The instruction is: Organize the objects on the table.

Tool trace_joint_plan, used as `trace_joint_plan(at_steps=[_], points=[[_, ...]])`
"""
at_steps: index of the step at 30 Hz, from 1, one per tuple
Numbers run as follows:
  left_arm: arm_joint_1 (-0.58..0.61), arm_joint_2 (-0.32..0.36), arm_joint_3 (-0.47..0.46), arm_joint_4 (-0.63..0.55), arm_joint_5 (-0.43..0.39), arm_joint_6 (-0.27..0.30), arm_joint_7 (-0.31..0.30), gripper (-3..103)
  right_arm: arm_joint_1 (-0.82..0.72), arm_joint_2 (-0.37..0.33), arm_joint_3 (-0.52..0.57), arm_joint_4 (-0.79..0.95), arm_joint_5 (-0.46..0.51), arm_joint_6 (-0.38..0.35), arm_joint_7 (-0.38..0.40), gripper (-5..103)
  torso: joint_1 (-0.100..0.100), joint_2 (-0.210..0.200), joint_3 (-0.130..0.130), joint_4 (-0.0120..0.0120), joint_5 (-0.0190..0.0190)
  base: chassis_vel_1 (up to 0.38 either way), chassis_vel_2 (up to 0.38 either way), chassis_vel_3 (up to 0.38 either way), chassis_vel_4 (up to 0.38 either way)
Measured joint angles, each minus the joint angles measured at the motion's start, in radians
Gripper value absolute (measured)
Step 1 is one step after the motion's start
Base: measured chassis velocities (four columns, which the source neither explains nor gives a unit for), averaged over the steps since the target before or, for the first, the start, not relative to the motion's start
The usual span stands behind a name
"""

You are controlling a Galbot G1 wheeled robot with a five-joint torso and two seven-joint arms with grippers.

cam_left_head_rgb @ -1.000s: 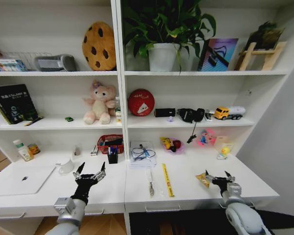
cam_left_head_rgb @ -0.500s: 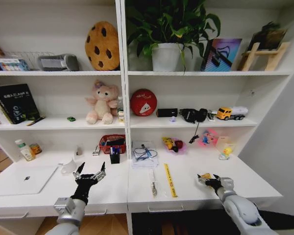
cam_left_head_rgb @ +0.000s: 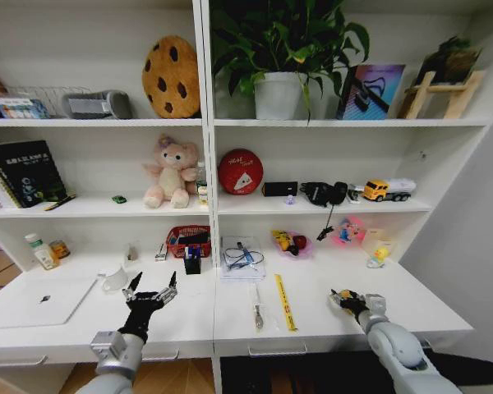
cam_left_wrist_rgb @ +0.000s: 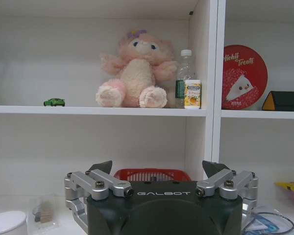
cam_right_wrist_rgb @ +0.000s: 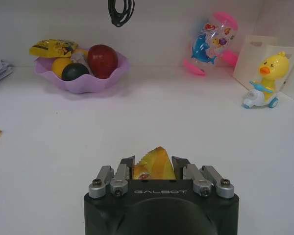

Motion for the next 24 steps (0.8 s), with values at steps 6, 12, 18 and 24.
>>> trace_joint_plan(at_steps=[6, 12, 18, 24], points=[[0.000, 0.000, 0.000, 0.000, 0.000, 0.000, 0.000, 100, -0.010, 0.007, 0.011, -0.003, 0.013, -0.005, 0.009, 25, 0.000, 0.000, 0.000, 0.0000, 0.0000, 0.000, 0.000, 0.000, 0.000], [0.000, 0.000, 0.000, 0.000, 0.000, 0.000, 0.000, 100, -0.011, 0.012, 0.017, -0.022, 0.015, 0.003, 0.005, 4, 0.000, 0.000, 0.000, -0.0001, -0.0001, 0.000, 0.000, 0.000, 0.000], [0.000, 0.000, 0.000, 0.000, 0.000, 0.000, 0.000, 100, -0.002, 0.005, 0.016, -0.017, -0.004, 0.072, -0.029, 1, 0.000, 0.000, 0.000, -0.0002, 0.0003, 0.000, 0.000, 0.000, 0.000], [0.000, 0.000, 0.000, 0.000, 0.000, 0.000, 0.000, 100, 0.007, -0.029, 0.005, 0.054, -0.077, 0.173, -0.121, 1, 0.000, 0.000, 0.000, -0.0003, -0.0001, 0.000, 0.000, 0.000, 0.000]])
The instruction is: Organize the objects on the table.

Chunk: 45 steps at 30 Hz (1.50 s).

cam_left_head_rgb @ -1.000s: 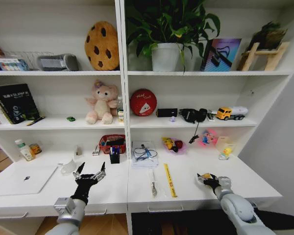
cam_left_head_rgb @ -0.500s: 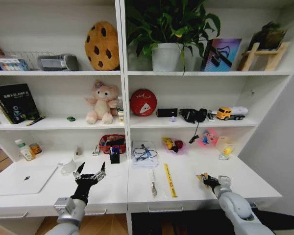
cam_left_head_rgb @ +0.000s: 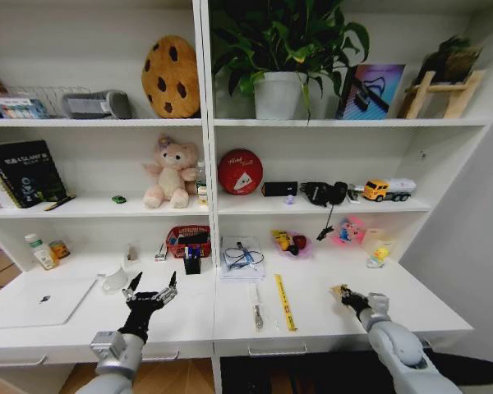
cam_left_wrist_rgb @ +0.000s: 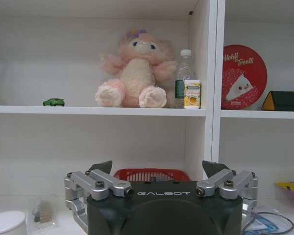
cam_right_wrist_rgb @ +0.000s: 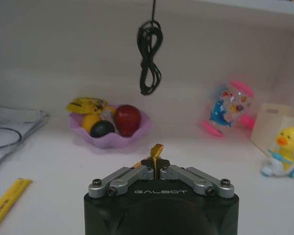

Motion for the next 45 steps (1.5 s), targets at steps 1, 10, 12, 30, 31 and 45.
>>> trace_joint_plan(at_steps=[1, 10, 12, 30, 31, 45], points=[[0.000, 0.000, 0.000, 0.000, 0.000, 0.000, 0.000, 100, 0.019, -0.011, -0.012, 0.003, -0.001, 0.008, -0.019, 1, 0.000, 0.000, 0.000, -0.0001, -0.0001, 0.000, 0.000, 0.000, 0.000], [0.000, 0.000, 0.000, 0.000, 0.000, 0.000, 0.000, 100, 0.246, -0.090, -0.091, -0.141, 0.062, 0.085, -0.245, 1, 0.000, 0.000, 0.000, 0.0007, 0.0001, 0.000, 0.000, 0.000, 0.000], [0.000, 0.000, 0.000, 0.000, 0.000, 0.000, 0.000, 100, 0.278, -0.109, -0.095, -0.178, 0.088, 0.085, -0.271, 1, 0.000, 0.000, 0.000, 0.0000, -0.0001, 0.000, 0.000, 0.000, 0.000], [0.000, 0.000, 0.000, 0.000, 0.000, 0.000, 0.000, 100, 0.730, -0.119, -0.407, -0.639, 0.264, 0.099, -0.397, 1, 0.000, 0.000, 0.000, 0.0005, 0.0000, 0.000, 0.000, 0.000, 0.000], [0.000, 0.000, 0.000, 0.000, 0.000, 0.000, 0.000, 100, 0.753, -0.111, -0.426, -0.666, 0.262, 0.099, -0.394, 1, 0.000, 0.000, 0.000, 0.0003, 0.0001, 0.000, 0.000, 0.000, 0.000], [0.000, 0.000, 0.000, 0.000, 0.000, 0.000, 0.000, 100, 0.830, -0.043, -0.533, -0.780, 0.207, 0.113, -0.237, 20, 0.000, 0.000, 0.000, 0.0002, 0.0000, 0.000, 0.000, 0.000, 0.000]])
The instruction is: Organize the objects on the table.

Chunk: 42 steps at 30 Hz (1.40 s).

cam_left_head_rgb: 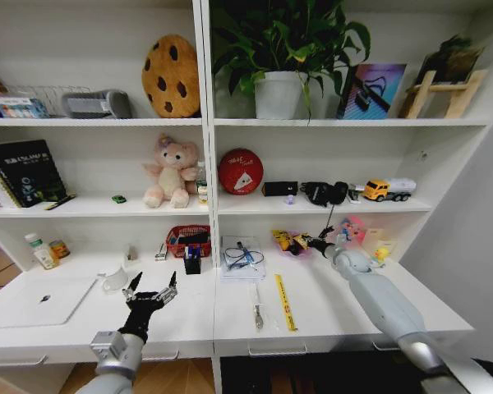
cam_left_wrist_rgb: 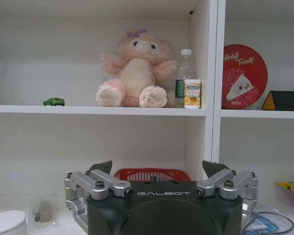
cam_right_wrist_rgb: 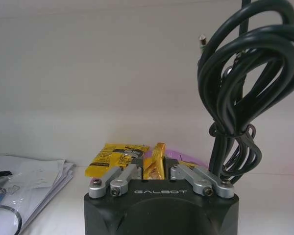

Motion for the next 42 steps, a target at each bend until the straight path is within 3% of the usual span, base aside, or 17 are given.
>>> trace_joint_plan(at_steps=[4, 6, 7, 11, 12, 14, 19, 22, 32, 42], points=[[0.000, 0.000, 0.000, 0.000, 0.000, 0.000, 0.000, 100, -0.010, 0.002, -0.001, 0.010, -0.011, 0.015, 0.013, 32, 0.000, 0.000, 0.000, 0.0000, 0.0000, 0.000, 0.000, 0.000, 0.000], [0.000, 0.000, 0.000, 0.000, 0.000, 0.000, 0.000, 100, -0.021, 0.003, 0.003, 0.022, -0.013, 0.017, 0.022, 42, 0.000, 0.000, 0.000, 0.0000, 0.0001, 0.000, 0.000, 0.000, 0.000], [0.000, 0.000, 0.000, 0.000, 0.000, 0.000, 0.000, 100, -0.026, 0.002, 0.006, 0.026, -0.013, 0.019, 0.023, 53, 0.000, 0.000, 0.000, 0.0000, 0.0001, 0.000, 0.000, 0.000, 0.000], [0.000, 0.000, 0.000, 0.000, 0.000, 0.000, 0.000, 100, -0.032, 0.001, 0.009, 0.027, -0.014, 0.021, 0.027, 58, 0.000, 0.000, 0.000, 0.0000, 0.0001, 0.000, 0.000, 0.000, 0.000], [0.000, 0.000, 0.000, 0.000, 0.000, 0.000, 0.000, 100, -0.033, 0.001, 0.011, 0.026, -0.014, 0.021, 0.031, 70, 0.000, 0.000, 0.000, 0.0000, 0.0001, 0.000, 0.000, 0.000, 0.000], [0.000, 0.000, 0.000, 0.000, 0.000, 0.000, 0.000, 100, -0.033, 0.001, 0.013, 0.024, -0.013, 0.021, 0.036, 70, 0.000, 0.000, 0.000, 0.0000, 0.0000, 0.000, 0.000, 0.000, 0.000], [0.000, 0.000, 0.000, 0.000, 0.000, 0.000, 0.000, 100, -0.018, 0.018, 0.014, -0.012, 0.001, 0.004, 0.044, 91, 0.000, 0.000, 0.000, -0.0001, 0.0000, 0.000, 0.000, 0.000, 0.000], [0.000, 0.000, 0.000, 0.000, 0.000, 0.000, 0.000, 100, -0.006, 0.031, 0.009, -0.035, 0.000, 0.003, 0.032, 99, 0.000, 0.000, 0.000, 0.0000, 0.0001, 0.000, 0.000, 0.000, 0.000], [0.000, 0.000, 0.000, 0.000, 0.000, 0.000, 0.000, 100, 0.018, 0.061, -0.044, -0.046, -0.025, 0.056, -0.025, 100, 0.000, 0.000, 0.000, 0.0002, 0.0000, 0.000, 0.000, 0.000, 0.000], [0.000, 0.000, 0.000, 0.000, 0.000, 0.000, 0.000, 100, -0.043, 0.042, -0.045, 0.083, -0.011, 0.052, 0.021, 100, 0.000, 0.000, 0.000, 0.0002, 0.0001, 0.000, 0.000, 0.000, 0.000]])
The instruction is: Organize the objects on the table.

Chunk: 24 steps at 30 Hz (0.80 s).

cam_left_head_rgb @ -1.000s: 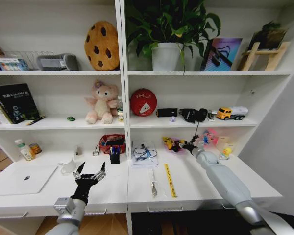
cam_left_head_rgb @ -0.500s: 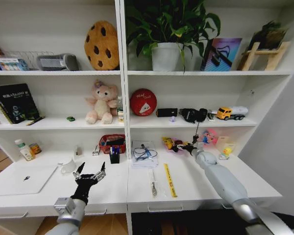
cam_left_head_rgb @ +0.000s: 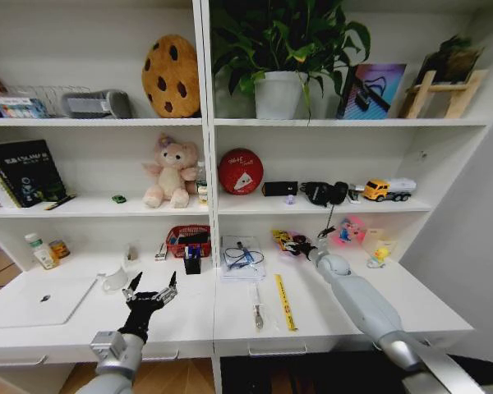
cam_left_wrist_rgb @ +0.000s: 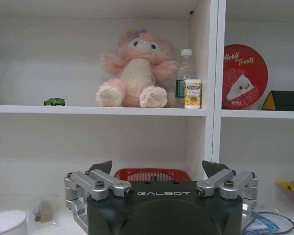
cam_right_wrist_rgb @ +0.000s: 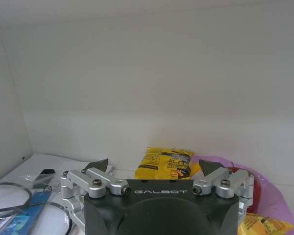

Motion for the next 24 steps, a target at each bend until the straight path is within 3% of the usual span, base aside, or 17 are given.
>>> trace_joint_plan(at_steps=[9, 12, 16, 24], points=[[0.000, 0.000, 0.000, 0.000, 0.000, 0.000, 0.000, 100, -0.220, -0.079, 0.132, 0.318, 0.039, -0.090, 0.166, 100, 0.000, 0.000, 0.000, -0.0003, 0.0001, 0.000, 0.000, 0.000, 0.000], [0.000, 0.000, 0.000, 0.000, 0.000, 0.000, 0.000, 100, -0.369, -0.109, 0.223, 0.520, -0.063, -0.121, 0.262, 100, 0.000, 0.000, 0.000, -0.0006, -0.0002, 0.000, 0.000, 0.000, 0.000], [0.000, 0.000, 0.000, 0.000, 0.000, 0.000, 0.000, 100, -0.435, -0.112, 0.268, 0.633, -0.148, -0.140, 0.325, 100, 0.000, 0.000, 0.000, -0.0002, 0.0001, 0.000, 0.000, 0.000, 0.000], [0.000, 0.000, 0.000, 0.000, 0.000, 0.000, 0.000, 100, -0.513, -0.076, 0.292, 0.756, -0.262, -0.171, 0.362, 100, 0.000, 0.000, 0.000, -0.0002, 0.0001, 0.012, 0.015, -0.015, -0.019]])
